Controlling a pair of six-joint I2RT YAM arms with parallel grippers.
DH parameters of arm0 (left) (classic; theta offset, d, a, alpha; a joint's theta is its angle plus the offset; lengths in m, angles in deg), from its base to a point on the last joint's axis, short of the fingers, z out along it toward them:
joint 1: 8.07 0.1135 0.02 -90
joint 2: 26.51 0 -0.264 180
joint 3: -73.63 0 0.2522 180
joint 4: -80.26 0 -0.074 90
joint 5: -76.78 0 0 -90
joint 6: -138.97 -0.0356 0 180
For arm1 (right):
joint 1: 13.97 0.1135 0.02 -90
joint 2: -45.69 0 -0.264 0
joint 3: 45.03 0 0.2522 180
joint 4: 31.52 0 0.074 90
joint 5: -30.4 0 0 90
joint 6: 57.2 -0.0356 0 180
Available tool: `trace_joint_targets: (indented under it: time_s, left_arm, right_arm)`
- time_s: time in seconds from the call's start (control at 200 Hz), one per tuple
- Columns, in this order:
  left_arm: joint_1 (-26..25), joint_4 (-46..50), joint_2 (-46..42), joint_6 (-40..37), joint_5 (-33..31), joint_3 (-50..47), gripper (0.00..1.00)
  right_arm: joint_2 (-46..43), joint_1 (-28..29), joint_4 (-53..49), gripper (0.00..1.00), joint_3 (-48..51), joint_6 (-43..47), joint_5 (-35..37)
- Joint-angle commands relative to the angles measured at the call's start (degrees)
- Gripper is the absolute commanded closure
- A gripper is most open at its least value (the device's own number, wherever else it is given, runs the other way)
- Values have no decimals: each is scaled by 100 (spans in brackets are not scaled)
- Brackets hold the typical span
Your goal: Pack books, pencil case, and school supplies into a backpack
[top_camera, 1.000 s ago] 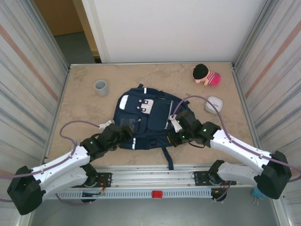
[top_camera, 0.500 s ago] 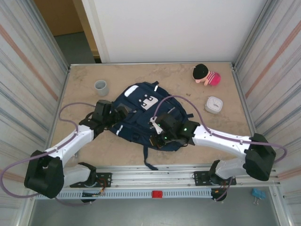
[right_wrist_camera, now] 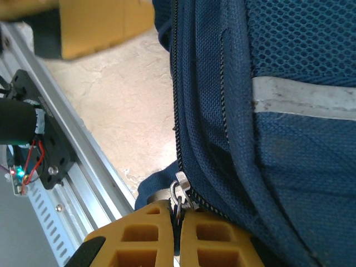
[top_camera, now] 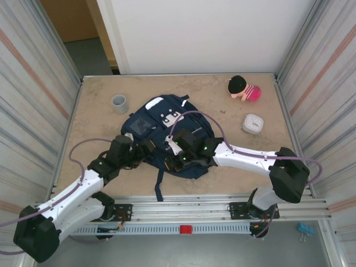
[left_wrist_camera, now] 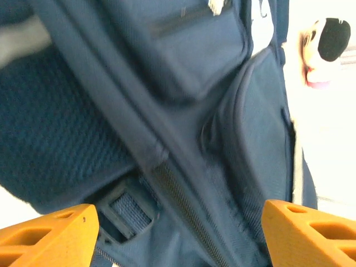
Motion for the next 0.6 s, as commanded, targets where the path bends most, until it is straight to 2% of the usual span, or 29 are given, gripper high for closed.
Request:
trace_joint_targets:
  time_s: [0.0,0.225,0.381,0.526,0.596]
  left_arm:
    - [-252,-675,36,844,-123,-214,26]
    - [-484,-1669,1026,941,55,-20,40]
    - [-529,-2019,1391,1047,-59,-62,64]
    - [-482,-1360,1247,620,-387,110,81]
    - [-358,-978,992,341,-645,90,93]
  right_arm:
    - [1,41,541,100,-117,133,-441]
    - [-57,39,639,100,-25,134,-483]
    - [-167,24,678,100,77,176,-457]
    - [-543,-237,716,100,342,125,-632]
    - [-762,-477,516,100,458,130,-759]
